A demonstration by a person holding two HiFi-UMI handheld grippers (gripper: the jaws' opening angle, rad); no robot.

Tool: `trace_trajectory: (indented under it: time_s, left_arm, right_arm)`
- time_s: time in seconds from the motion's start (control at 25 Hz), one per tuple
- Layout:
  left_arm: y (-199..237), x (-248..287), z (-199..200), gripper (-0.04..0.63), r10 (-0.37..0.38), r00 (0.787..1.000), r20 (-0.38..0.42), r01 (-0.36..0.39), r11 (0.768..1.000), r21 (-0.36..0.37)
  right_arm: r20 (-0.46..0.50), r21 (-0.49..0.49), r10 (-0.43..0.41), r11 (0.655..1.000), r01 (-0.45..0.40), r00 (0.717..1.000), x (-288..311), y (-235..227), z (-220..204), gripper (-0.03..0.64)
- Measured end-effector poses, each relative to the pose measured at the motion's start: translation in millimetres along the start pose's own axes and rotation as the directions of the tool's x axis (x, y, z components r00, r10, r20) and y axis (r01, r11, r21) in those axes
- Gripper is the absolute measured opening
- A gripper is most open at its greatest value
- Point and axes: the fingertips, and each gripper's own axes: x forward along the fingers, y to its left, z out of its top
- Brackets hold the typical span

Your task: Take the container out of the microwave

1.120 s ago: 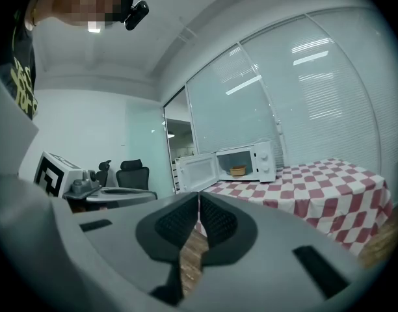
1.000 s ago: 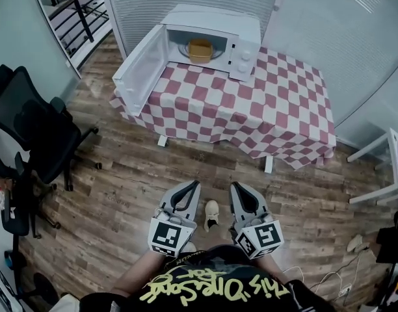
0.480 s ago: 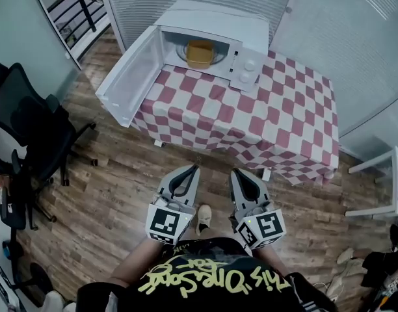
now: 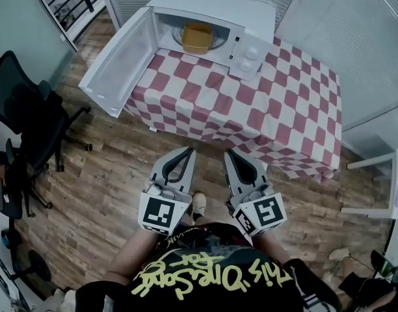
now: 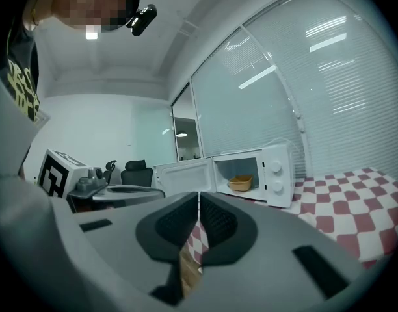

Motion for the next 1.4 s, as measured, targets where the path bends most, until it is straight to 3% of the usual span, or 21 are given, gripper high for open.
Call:
trace_trajectory:
  time_s: [0.24, 0.44, 0.72, 1.0, 1.4]
  left_arm:
    - [5.7, 2.9, 1.6, 0.009, -0.002, 1.0, 0.01, 0.002, 0.999, -0.042]
    - [9.4, 3.3, -9.3, 0.009, -0.007, 0.999, -0.05, 0.007, 1.0, -0.016]
    - [4.8, 10.3, -7.4, 0.009, -0.002, 0.999, -0.047, 0.002, 1.0, -0.005]
    - [1.6, 9.1, -12.6, 0.009, 0.064, 0.997, -0.048, -0.066, 0.997, -0.04]
    - [13.2, 27.1, -10.4, 0.009, 0.061, 0.997, -0.046, -0.061, 0.998, -0.014]
  right_arm:
    - [0.0, 0.003, 0.009, 1.0, -0.009, 1.0, 8.9, 0.5, 0.8, 0.011]
    - [-0.003, 0.006, 0.009, 1.0, -0.009, 1.0, 10.8, -0.7, -0.4, 0.011]
    - [-0.014, 0.005, 0.021, 1.0, -0.02, 1.0, 10.2, -9.5, -2.6, 0.011]
    - [-0.01, 0.016, 0.058, 0.998, -0.058, 0.998, 4.9, -14.0, -5.5, 0.011]
    - [-0.002, 0.013, 0.055, 0.998, -0.055, 0.998, 20.1, -26.1, -4.5, 0.011]
